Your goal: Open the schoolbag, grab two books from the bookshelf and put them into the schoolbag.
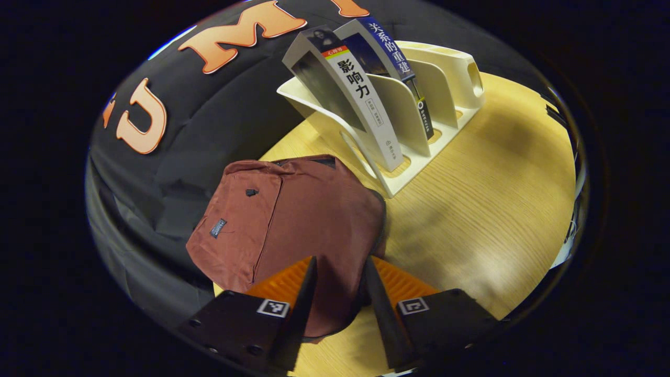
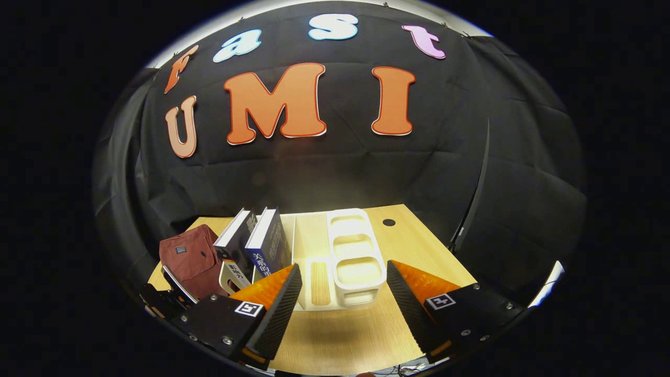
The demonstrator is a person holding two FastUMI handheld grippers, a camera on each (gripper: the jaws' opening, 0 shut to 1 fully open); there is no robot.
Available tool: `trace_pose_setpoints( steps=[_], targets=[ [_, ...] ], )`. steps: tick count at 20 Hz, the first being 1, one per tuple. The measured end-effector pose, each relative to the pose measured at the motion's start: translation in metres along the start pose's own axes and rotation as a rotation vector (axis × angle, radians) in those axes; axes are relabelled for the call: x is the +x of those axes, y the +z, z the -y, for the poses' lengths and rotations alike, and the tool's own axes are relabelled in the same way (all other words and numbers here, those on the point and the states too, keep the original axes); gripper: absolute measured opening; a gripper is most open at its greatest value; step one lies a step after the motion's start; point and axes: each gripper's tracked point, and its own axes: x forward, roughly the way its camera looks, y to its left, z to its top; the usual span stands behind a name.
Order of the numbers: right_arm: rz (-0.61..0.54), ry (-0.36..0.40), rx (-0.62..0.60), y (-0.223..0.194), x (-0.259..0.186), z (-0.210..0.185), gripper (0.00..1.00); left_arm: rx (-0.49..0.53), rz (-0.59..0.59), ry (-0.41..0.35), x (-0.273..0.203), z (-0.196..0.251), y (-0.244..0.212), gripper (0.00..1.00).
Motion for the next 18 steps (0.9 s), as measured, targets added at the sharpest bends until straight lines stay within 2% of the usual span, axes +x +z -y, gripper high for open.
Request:
trace_pose_setpoints(
  steps=[2, 4, 6, 7, 10, 14, 18],
  targets=[
    [0.012, 0.0, -0.008, 0.004, 0.0, -0.001, 0.97, -0.005, -0.004, -0.014, -0.003, 0.003, 0.0, 0.41],
    [0.014, 0.003, -0.005, 0.004, 0.0, -0.001, 0.97, -0.012, -0.012, -0.042, -0.003, 0.006, 0.001, 0.28],
    [0.009, 0.004, 0.003, 0.002, 0.001, -0.001, 0.97, -0.043, -0.024, -0.072, -0.003, 0.004, 0.001, 0.07],
    [0.008, 0.003, 0.006, 0.003, 0.001, -0.001, 0.97, -0.079, -0.031, -0.089, -0.003, 0.003, 0.001, 0.02],
    [0.005, 0.004, 0.012, 0.001, 0.0, 0.002, 0.97, -0.166, -0.054, -0.121, -0.002, 0.002, 0.0, 0.01],
    [0.012, 0.013, 0.043, 0.005, -0.001, 0.004, 0.97, -0.129, -0.082, -0.157, -0.003, 0.002, 0.002, 0.01],
    [0.012, 0.052, 0.064, 0.007, -0.003, -0.005, 0.97, -0.121, -0.114, -0.285, -0.014, -0.009, 0.011, 0.01]
  ],
)
